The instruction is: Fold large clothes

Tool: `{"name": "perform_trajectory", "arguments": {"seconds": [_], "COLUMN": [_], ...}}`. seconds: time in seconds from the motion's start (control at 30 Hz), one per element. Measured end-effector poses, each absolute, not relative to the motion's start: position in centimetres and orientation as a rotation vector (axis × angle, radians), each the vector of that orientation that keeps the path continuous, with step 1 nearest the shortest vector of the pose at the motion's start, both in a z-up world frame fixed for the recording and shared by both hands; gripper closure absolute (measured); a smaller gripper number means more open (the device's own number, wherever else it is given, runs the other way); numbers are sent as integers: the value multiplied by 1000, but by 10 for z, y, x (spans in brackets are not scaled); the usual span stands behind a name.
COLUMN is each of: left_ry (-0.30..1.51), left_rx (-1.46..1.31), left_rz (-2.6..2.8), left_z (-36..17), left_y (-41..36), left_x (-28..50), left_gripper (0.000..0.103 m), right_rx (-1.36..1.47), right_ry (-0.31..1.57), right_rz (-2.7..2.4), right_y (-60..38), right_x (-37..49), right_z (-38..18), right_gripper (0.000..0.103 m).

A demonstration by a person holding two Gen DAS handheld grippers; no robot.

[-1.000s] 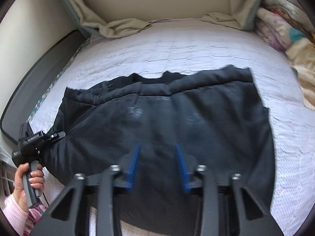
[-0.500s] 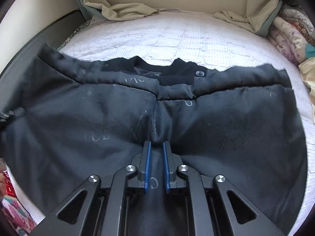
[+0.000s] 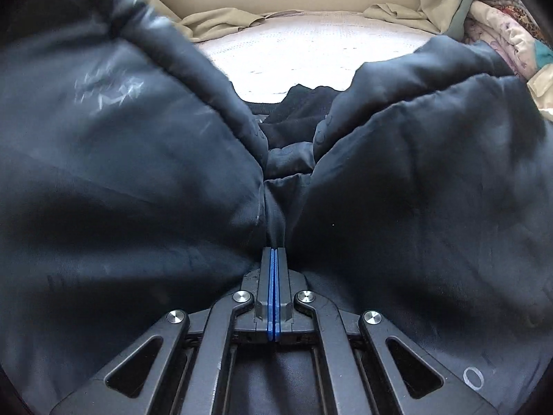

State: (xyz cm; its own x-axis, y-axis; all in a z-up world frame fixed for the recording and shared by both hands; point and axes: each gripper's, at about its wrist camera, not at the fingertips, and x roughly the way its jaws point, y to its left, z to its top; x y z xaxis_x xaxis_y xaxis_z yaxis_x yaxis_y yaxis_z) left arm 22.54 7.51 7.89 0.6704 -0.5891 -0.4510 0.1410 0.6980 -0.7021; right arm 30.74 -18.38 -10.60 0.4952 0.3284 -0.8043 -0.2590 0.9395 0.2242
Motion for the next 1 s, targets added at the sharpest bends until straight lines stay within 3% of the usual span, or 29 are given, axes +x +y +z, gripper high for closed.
{"name": "perform_trajectory", "arguments": {"seconds": [0.27, 0.67, 0.87, 0.93, 1.0], "left_ry": [757, 749, 781, 774, 775], "left_rx": [-577, -497, -353, -290, -257], "left_rz": [-504, -483, -465, -451, -439], "left_z": [76, 70, 60, 58, 54], "left_y": [-2, -44, -87, -100, -108], "left_x": [227, 223, 216, 212, 211], "left_gripper": [65, 65, 65, 65, 65], "right_rx": [176, 554, 700, 829, 964], "right_ry": [1022, 1186, 1009, 910, 836], "right_rz": [386, 433, 324, 347, 457], "right_y": [-200, -280, -371, -403, -420], "right_x": [313, 310, 269, 256, 255], "right_z": [-107, -79, -29, -20, -15], "right_gripper": [103, 103, 64, 42, 28]}}
